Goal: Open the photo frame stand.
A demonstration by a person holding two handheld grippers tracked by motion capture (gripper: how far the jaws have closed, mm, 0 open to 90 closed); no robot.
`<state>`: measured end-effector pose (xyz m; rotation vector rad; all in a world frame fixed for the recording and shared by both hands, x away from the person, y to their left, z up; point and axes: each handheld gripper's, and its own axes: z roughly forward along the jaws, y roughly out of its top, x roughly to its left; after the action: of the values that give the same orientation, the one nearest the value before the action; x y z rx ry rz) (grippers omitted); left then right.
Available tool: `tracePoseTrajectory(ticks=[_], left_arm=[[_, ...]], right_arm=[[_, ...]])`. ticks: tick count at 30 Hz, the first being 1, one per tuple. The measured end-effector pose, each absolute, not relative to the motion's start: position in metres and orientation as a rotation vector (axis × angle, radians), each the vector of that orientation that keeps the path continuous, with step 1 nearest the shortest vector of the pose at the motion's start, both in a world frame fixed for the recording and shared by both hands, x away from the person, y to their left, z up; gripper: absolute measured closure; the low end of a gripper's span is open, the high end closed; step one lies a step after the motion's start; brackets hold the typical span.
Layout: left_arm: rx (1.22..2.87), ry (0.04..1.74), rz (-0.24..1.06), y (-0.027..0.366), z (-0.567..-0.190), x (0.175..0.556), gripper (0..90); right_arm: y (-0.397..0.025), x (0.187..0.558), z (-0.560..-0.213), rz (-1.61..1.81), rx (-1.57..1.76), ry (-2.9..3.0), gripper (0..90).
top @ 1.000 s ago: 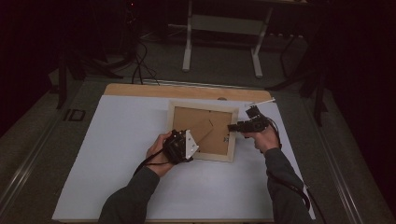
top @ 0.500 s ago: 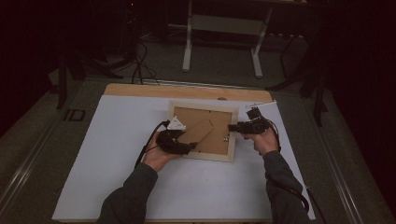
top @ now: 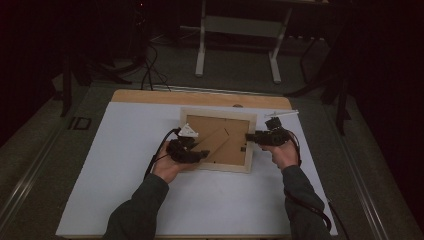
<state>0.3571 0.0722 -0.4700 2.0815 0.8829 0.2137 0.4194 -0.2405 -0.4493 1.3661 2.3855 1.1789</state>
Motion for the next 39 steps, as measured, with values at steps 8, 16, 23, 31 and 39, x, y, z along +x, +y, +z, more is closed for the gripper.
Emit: tracePoseTrajectory(ticks=[8, 16, 23, 31, 39], left_arm=[[2.083, 0.888, 0.212, 0.069, -0.47, 0.358, 60.7], [2.148, 0.872, 0.216, 0.066, -0.473, 0.358, 56.2], [2.173, 0.857, 0.223, 0.064, -0.474, 0.358, 53.0], [2.192, 0.832, 0.247, 0.059, -0.477, 0.356, 54.5], [2.216, 0.82, 0.261, 0.057, -0.477, 0.357, 59.1]], right_arm=[[-0.244, 0.414, -0.448, 1.202, 1.361, 2.341, 59.5], [-0.245, 0.41, -0.447, 1.225, 1.336, 2.327, 60.1], [-0.245, 0.408, -0.447, 1.236, 1.329, 2.314, 60.3], [-0.247, 0.405, -0.448, 1.253, 1.317, 2.312, 60.4], [-0.246, 0.402, -0.445, 1.265, 1.278, 2.299, 60.8]])
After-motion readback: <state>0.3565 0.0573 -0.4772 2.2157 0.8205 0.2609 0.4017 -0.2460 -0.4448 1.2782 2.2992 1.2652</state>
